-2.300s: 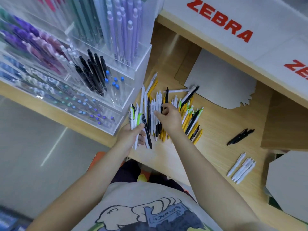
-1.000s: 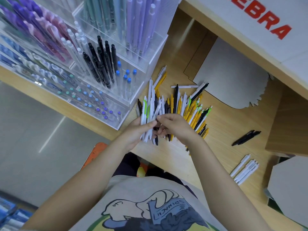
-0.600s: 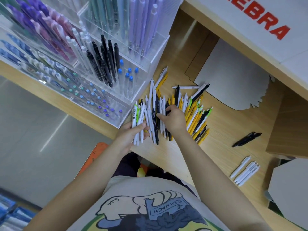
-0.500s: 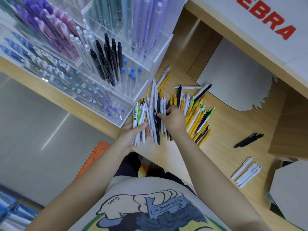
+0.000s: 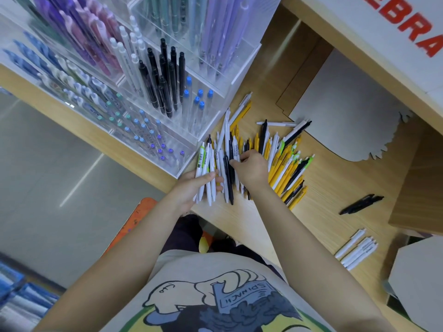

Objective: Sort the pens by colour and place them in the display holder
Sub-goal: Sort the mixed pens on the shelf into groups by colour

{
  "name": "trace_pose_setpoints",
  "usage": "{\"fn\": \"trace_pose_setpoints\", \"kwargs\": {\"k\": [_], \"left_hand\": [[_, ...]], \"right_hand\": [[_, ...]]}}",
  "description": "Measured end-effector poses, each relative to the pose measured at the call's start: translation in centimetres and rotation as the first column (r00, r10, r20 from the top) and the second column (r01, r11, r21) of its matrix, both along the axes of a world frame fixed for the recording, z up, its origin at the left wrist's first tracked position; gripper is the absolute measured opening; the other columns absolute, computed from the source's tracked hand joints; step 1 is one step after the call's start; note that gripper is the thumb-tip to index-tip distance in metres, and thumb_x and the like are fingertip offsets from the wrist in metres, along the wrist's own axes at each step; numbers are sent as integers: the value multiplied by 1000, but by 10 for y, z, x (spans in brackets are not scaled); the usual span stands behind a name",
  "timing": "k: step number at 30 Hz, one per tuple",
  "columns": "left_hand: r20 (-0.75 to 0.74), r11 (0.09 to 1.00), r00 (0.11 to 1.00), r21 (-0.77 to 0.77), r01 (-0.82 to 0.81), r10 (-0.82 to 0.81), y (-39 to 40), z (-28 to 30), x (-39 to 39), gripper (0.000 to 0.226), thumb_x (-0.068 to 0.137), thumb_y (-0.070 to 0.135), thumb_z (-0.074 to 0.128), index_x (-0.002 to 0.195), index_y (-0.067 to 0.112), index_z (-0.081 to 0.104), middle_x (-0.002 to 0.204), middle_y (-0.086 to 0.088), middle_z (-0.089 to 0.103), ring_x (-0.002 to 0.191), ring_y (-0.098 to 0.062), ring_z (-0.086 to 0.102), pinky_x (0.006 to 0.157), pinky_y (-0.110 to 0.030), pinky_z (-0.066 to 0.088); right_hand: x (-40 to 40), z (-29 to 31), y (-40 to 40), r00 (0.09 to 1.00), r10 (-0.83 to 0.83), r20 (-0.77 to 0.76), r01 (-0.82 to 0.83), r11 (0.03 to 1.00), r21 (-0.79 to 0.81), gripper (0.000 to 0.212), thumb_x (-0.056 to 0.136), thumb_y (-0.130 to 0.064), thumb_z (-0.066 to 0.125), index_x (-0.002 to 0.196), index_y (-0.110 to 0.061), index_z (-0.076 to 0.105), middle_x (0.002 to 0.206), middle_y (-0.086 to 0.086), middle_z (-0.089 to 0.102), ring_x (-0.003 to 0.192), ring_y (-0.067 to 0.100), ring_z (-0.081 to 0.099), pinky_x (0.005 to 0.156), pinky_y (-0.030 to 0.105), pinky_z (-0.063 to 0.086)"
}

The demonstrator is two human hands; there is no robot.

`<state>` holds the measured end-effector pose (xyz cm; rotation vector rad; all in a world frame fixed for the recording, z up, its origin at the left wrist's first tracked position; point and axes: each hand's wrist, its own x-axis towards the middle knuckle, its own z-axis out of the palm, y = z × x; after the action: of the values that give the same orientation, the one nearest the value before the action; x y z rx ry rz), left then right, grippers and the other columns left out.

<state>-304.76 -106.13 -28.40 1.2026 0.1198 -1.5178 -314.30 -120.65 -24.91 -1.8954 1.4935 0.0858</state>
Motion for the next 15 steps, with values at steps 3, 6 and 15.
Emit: {"fn": "trace_pose_setpoints", "kwargs": {"k": [3, 6, 15], "left_hand": [[32, 999, 999, -23, 25, -24, 0, 1, 0, 25, 95, 9, 62, 119, 6, 65, 100, -14, 73, 88, -30, 70, 82, -43, 57], [25, 999, 999, -18, 28, -28, -1, 4, 0, 27, 94, 11, 63, 121, 8, 65, 95, -12, 73, 79, -26, 69, 74, -41, 55], [60, 996, 995, -23, 83, -82, -4, 7, 2, 27, 95, 12, 62, 122, 11, 65, 114, -15, 72, 96, -30, 71, 78, -35, 57]], "right_hand": [[0, 1, -1, 1000, 25, -15, -25, 1000, 7, 26, 90, -27, 69, 99, -4, 61, 88, 8, 61, 81, 21, 56, 64, 30, 44], [0, 3, 1, 999, 52, -15, -52, 999, 16, 23, 91, -22, 66, 103, -5, 58, 89, 4, 58, 81, 18, 54, 59, 26, 38], [0, 6, -1, 991, 99, -85, -89, 989, 119, 30, 88, -14, 61, 69, -15, 38, 67, -1, 39, 60, 13, 39, 47, 25, 24]]}}
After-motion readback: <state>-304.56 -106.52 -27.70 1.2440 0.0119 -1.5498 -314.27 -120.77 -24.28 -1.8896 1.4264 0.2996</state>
